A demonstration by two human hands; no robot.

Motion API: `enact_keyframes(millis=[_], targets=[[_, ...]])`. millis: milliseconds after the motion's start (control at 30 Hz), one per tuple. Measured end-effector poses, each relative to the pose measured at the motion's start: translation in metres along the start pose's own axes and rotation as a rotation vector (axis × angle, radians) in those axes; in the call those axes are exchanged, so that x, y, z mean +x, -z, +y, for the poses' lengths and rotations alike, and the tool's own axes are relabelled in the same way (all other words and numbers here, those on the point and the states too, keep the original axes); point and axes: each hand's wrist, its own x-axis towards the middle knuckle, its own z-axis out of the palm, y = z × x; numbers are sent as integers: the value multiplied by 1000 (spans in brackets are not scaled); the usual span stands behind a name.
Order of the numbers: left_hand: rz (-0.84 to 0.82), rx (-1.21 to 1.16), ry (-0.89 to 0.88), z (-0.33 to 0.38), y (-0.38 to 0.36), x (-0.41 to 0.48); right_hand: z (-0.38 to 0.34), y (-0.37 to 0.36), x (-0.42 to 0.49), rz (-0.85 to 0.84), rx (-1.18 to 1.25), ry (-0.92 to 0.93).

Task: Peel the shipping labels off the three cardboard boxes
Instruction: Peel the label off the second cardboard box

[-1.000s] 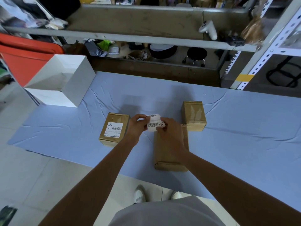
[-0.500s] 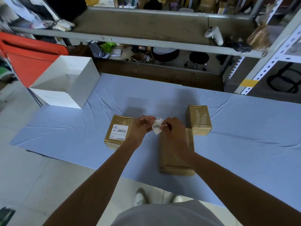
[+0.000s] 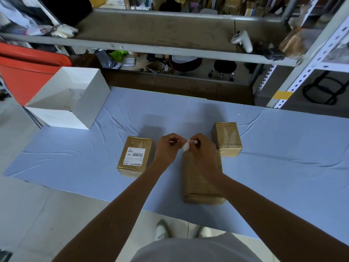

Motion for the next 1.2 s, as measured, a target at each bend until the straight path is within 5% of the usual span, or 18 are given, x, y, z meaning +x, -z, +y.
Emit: enact_keyframes(millis=[267, 600, 867, 1200], targets=[[13, -161, 69, 11, -12, -4, 1, 14, 17, 111, 193, -121], [95, -102, 55, 21, -8, -8, -4, 8, 3, -42, 479, -323], [94, -228, 136, 35, -14, -11, -7, 22, 18, -54, 440, -299], [130, 148, -2, 33, -31, -13, -9, 32, 32, -29, 510, -455]])
